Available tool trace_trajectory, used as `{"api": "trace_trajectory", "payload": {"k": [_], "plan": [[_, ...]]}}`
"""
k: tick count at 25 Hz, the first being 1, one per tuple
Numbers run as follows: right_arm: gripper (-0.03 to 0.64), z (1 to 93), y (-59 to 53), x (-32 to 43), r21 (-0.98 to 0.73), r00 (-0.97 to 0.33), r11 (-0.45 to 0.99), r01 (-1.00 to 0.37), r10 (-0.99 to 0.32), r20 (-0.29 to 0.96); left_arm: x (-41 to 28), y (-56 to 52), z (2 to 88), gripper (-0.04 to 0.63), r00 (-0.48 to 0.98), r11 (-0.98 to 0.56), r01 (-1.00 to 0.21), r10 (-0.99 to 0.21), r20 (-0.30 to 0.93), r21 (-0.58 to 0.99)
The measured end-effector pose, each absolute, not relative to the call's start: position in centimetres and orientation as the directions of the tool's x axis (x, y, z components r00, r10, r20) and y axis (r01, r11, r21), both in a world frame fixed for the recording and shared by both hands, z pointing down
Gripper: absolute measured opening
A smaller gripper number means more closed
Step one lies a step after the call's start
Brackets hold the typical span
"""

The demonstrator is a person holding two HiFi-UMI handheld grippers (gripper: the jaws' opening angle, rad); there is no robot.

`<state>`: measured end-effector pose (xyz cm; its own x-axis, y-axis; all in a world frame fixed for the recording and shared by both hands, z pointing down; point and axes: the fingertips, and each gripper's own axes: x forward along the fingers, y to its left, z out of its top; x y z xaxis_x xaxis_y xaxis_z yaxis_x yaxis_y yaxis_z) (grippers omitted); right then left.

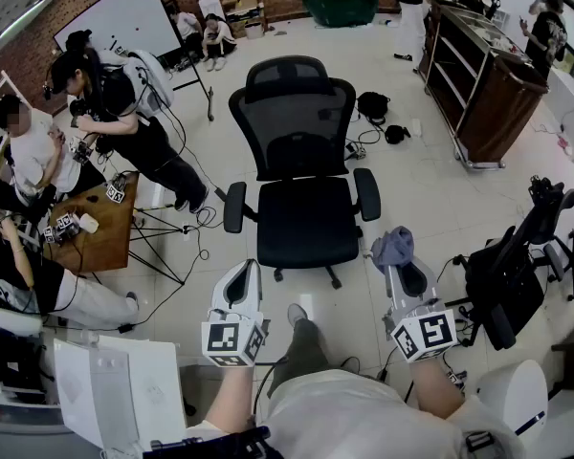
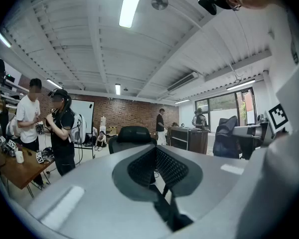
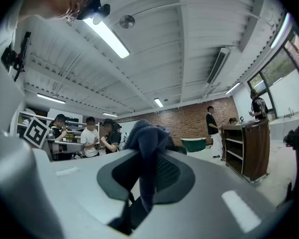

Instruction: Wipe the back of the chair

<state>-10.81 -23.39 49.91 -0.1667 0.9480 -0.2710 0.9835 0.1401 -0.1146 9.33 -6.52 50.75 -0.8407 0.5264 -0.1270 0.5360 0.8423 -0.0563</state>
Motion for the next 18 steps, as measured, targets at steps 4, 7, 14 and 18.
{"api": "trace_trajectory", "payload": {"k": [4, 7, 14, 18], "plan": [[0.044, 52.0, -18.2, -13.2, -0.135, -0.2, 0.171, 0.976, 0.948, -0.246, 7.3, -0.1, 51.1, 0.051, -0.839, 0.843, 0.535, 0.524, -0.144, -0.052], [0.044, 51.4, -13.7, -14.0, -0.132, -0.203, 0.176, 0.976, 0.952, -0.231, 6.5, 5.2, 49.6, 0.051, -0.833, 0.838, 0.543, 0.529, -0.163, -0.055], [0.044, 48.3, -1.1, -15.1, -0.1, -0.235, 0.218, 0.971, 0.945, -0.228, 4.5, 17.4, 47.9, 0.051, -0.871, 0.874, 0.481, 0.467, -0.155, -0.067], [0.044, 49.0, 6.8, -15.7, -0.131, -0.209, 0.187, 0.974, 0.961, -0.179, 4.1, 22.4, 47.8, 0.051, -0.863, 0.867, 0.497, 0.489, -0.127, -0.04]]}}
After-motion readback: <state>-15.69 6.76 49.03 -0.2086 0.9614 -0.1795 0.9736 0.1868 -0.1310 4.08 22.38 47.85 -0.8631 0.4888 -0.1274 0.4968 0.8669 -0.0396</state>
